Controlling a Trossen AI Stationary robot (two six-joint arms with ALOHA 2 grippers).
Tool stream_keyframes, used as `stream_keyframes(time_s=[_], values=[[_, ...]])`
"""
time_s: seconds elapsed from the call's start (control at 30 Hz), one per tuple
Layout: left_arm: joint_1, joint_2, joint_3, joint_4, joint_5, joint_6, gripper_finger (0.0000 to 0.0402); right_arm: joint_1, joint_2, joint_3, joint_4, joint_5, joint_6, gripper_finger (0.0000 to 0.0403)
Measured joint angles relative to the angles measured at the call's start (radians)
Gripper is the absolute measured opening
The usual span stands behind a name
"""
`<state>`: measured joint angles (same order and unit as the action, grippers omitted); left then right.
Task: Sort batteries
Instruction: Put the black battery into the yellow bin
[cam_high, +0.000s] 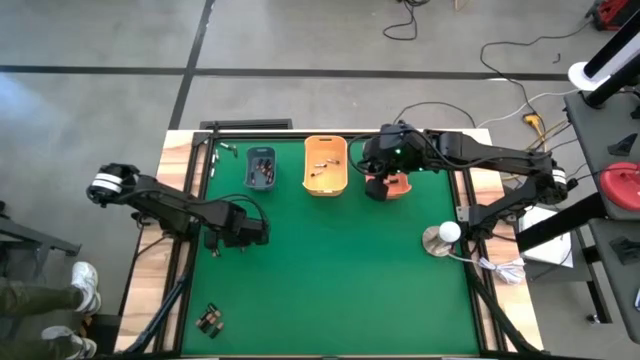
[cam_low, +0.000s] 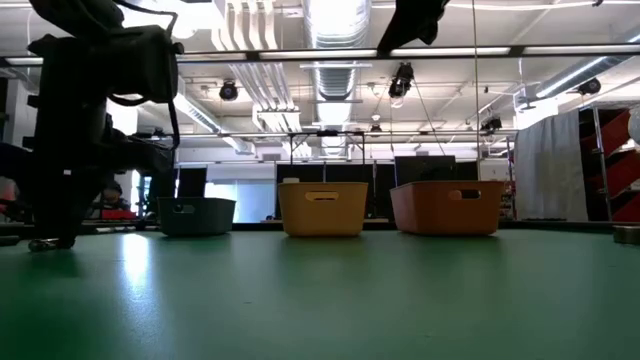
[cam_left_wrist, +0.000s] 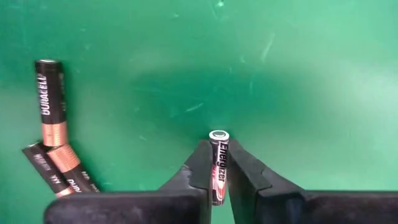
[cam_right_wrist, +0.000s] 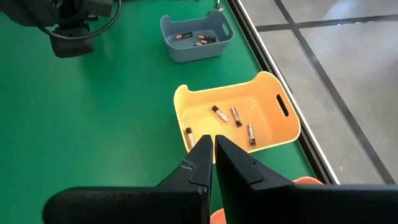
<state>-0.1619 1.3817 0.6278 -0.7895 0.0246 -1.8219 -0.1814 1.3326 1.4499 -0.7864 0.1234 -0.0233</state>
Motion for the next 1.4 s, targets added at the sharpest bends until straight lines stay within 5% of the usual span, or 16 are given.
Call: stream_keyframes(time_s=[0.27, 0.53, 0.8, 1.13, 1.4], values=[[0.011, -0.12, 0.069, 0.011, -0.197, 0.108, 0.0007, 0.007, -0.058, 0.008, 0.01, 0.0, 0.032, 0.0013], [0.215, -0.104, 0.25, 0.137, -0.308, 0.609, 0.0005, 0.047, -0.067, 0.008, 0.016, 0.0, 0.051, 0.0013], [0.437, 0.096, 0.608, 0.214, -0.218, 1.107, 0.0004, 0.107, -0.099, 0.008, -0.044, 0.008, 0.06, 0.0013], [0.552, 0.469, 1.077, 0.081, -0.162, 1.431, 0.0004, 0.179, -0.179, 0.008, -0.295, 0.109, 0.255, 0.0013], [0.594, 0.693, 1.262, -0.057, -0.11, 1.641, 0.0003, 0.298, -0.164, -0.035, -0.363, 0.132, 0.453, 0.0013]])
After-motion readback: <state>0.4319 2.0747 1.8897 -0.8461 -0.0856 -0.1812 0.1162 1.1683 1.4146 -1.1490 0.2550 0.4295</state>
